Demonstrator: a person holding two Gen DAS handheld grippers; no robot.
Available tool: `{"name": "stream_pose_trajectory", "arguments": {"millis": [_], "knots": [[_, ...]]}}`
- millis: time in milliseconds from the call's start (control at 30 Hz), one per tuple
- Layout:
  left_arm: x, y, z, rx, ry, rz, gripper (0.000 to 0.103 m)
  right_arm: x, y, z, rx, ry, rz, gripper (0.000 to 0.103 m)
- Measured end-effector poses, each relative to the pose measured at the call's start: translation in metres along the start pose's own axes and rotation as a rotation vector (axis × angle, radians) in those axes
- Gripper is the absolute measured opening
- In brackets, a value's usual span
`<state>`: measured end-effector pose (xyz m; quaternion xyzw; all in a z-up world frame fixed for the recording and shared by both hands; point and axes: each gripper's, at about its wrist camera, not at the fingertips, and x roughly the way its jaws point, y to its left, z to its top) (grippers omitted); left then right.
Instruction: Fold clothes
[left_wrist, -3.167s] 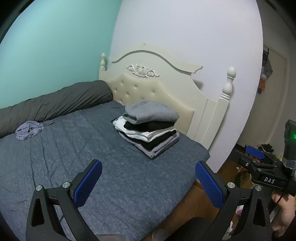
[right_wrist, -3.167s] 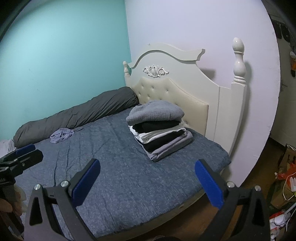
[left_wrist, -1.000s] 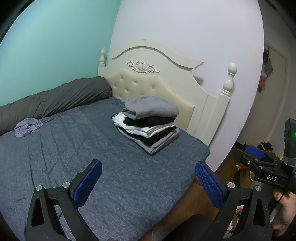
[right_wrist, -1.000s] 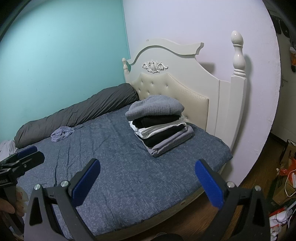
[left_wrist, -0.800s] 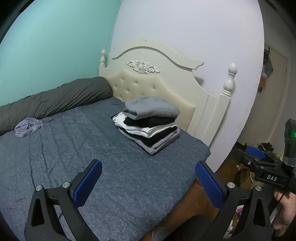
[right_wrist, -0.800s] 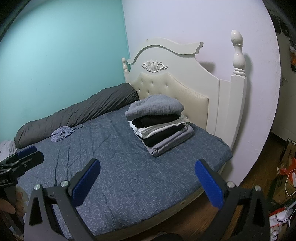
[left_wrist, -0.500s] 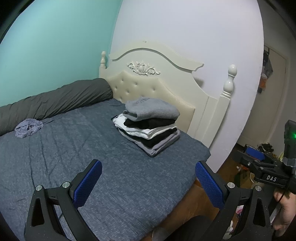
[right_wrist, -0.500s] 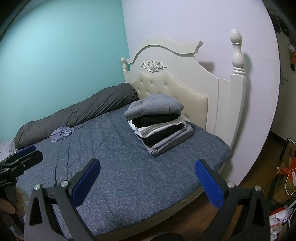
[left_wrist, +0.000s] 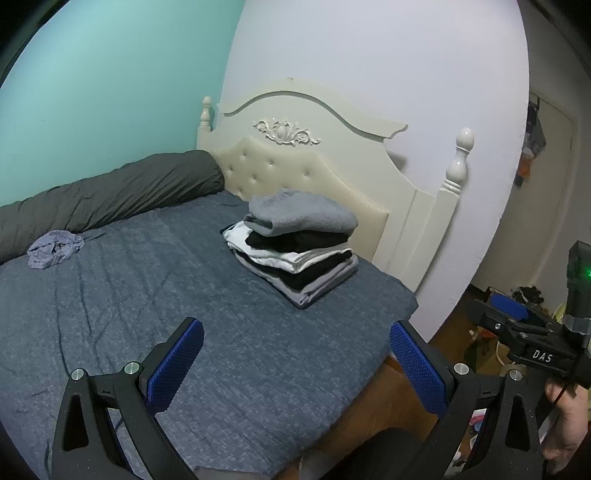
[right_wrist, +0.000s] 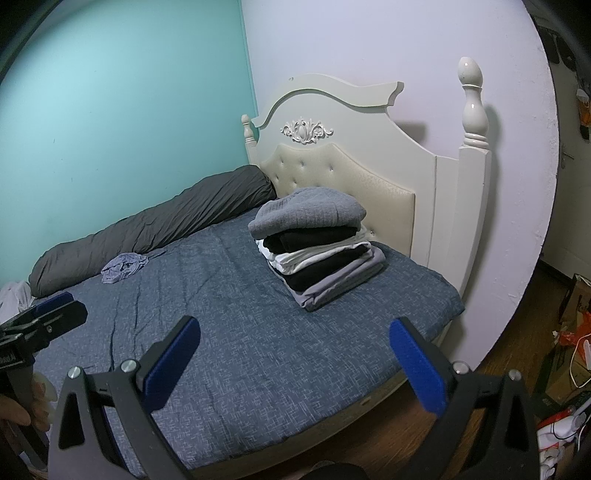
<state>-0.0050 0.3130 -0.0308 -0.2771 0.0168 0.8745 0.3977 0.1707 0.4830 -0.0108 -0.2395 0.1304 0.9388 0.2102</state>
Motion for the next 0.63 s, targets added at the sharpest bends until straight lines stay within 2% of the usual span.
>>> {"name": "stream_pose_trajectory", "arguments": {"millis": [633], "knots": [[-0.0012,-0.0003,-0.0002,0.002,-0.009,0.005,0.103,0.0019,-0.0013,0.0001,0.005,0.004,-0.002,0.103]]}}
